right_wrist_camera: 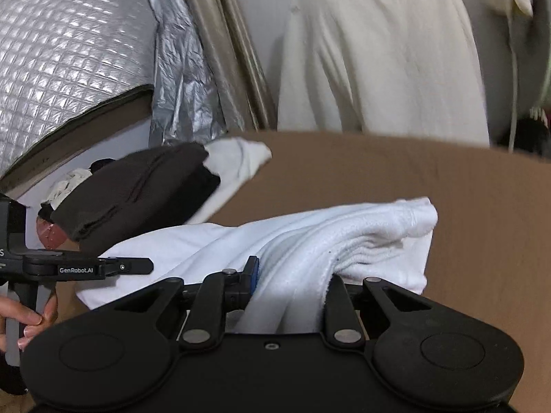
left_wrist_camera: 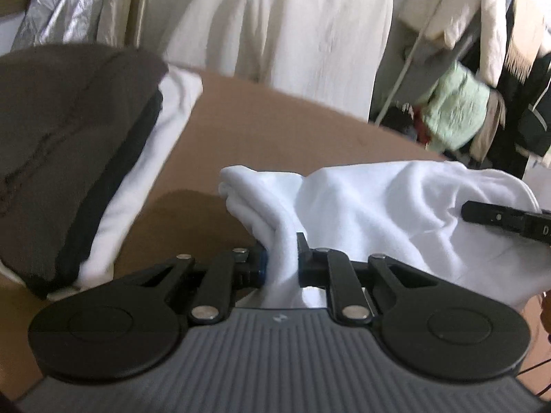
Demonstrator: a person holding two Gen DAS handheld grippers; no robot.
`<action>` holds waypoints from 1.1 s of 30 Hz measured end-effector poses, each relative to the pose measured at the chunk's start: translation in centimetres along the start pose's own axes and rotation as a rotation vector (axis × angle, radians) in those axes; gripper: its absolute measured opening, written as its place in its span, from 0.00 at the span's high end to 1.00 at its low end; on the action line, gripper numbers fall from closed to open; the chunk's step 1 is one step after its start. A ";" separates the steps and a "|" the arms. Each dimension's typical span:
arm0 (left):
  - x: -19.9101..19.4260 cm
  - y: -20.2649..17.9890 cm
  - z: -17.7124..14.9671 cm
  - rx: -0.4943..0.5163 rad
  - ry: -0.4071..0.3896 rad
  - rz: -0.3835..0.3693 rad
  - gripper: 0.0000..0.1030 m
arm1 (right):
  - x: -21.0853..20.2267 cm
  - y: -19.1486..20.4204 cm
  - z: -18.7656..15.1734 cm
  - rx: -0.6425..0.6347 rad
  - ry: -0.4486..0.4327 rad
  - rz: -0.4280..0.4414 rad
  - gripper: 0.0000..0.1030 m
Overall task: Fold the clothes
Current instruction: 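Lift the folded shirt with both grippers and carry it onto the clothes stack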
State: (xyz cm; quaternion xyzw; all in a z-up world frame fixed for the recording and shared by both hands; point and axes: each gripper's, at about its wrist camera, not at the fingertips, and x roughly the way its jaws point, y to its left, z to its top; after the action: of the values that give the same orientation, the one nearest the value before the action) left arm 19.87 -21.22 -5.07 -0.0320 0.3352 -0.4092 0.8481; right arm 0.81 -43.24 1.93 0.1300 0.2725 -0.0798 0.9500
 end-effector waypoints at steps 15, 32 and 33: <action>-16.1 5.7 4.5 -0.090 -0.509 0.291 0.87 | 7.7 13.9 19.7 -0.372 0.017 0.216 0.81; -10.2 17.8 1.5 -0.406 -0.331 0.299 0.78 | 32.9 17.9 18.0 -0.178 0.176 0.166 0.45; -10.6 18.2 1.3 -0.420 -0.344 0.268 0.76 | 32.3 16.3 17.4 -0.106 0.173 0.189 0.43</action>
State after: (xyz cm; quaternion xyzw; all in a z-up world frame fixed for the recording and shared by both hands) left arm 28.26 -1.83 -4.26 -0.2310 0.2649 -0.2040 0.9137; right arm 40.13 -35.38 2.05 0.1109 0.3439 0.0361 0.9317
